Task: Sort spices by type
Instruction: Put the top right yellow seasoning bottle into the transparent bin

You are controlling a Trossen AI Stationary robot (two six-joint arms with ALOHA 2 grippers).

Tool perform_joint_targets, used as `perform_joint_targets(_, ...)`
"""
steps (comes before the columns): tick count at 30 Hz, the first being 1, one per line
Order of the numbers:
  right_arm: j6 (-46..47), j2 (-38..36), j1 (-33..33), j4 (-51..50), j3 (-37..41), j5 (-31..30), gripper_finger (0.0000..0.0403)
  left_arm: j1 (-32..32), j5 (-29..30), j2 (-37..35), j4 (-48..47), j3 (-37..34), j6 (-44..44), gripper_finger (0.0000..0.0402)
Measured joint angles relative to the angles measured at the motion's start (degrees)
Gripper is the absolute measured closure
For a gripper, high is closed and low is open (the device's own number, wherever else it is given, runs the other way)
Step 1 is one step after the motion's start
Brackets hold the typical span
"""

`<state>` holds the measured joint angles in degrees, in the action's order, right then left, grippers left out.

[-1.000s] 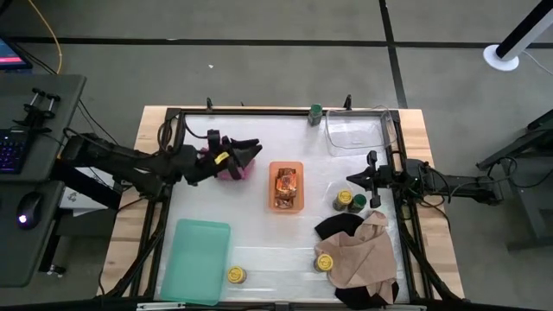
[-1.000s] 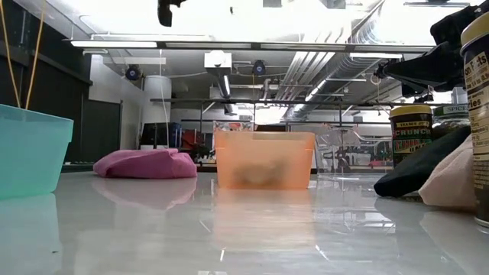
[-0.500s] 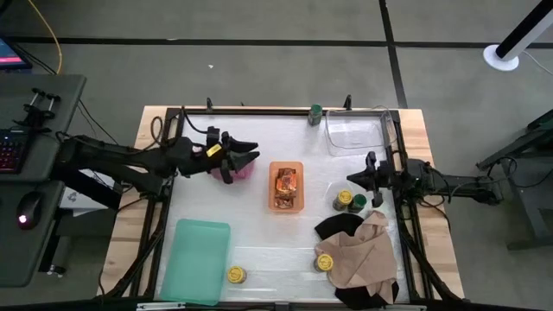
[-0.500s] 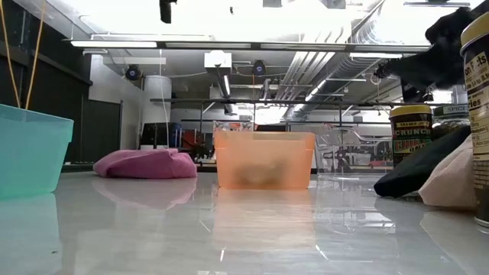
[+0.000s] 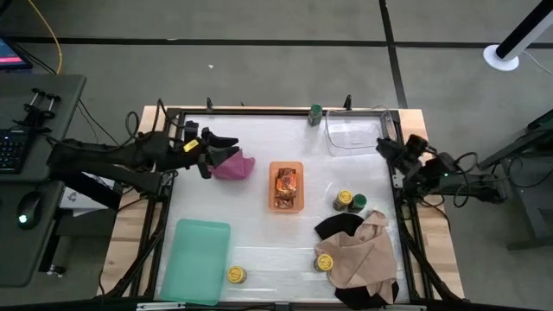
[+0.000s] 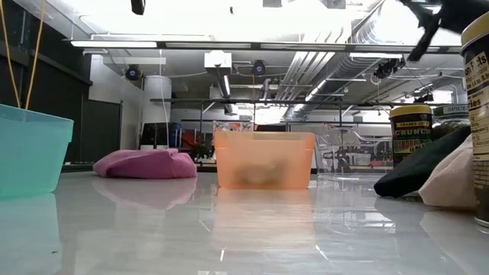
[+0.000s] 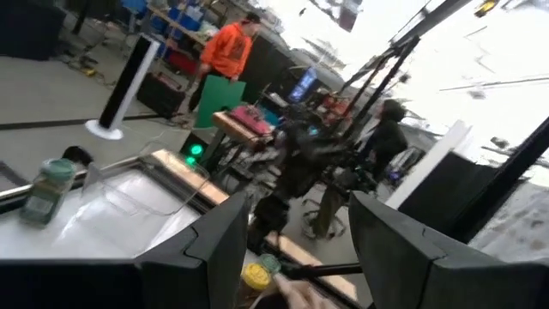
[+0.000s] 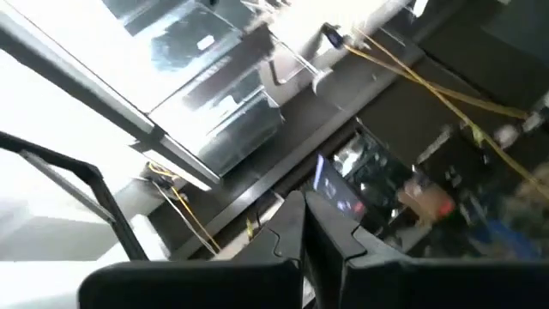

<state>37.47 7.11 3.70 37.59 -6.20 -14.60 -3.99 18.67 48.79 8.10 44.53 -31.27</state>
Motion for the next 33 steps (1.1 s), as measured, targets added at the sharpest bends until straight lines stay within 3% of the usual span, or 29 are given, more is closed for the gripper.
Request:
perform_joint_targets(8, -8.2, 14.1, 0.0, -2.8, -13.7, 6.8, 0.0402, -0.6, -1.1, 3.0, -1.5, 0.0, 0.0, 0.0213)
perform_joint_targets(14, -14.9, 26.6, 0.0, -7.2, -25.3, 5.6, 0.0402, -2.2, -2.1, 3.8, -3.4, 0.0, -0.2, 0.0213)
perform_joint_targets(18, -10.8, 32.6, 0.5, -24.0, -34.2, 2.8, 0.0390, -3.2, -2.1, 3.8, -4.2, 0.0, -0.2, 0.0213)
perform_joint_targets(22, -8.9, 37.9, 0.8, -52.0, -44.5, 8.1, 0.0326, -3.7, -2.1, 3.8, -4.4, 0.0, -0.2, 0.0213)
perform_joint_targets(28, -9.1, 47.1, -1.2, -86.6, -58.3, 17.1, 0.0179, -3.6, -2.1, 3.8, -5.2, 0.0, 0.0, 0.0213)
perform_joint_targets(33, -12.3, 53.7, -4.2, -103.2, -62.1, 19.3, 0.0075, -3.5, -2.1, 3.8, -5.8, 0.0, 0.0, 0.0213)
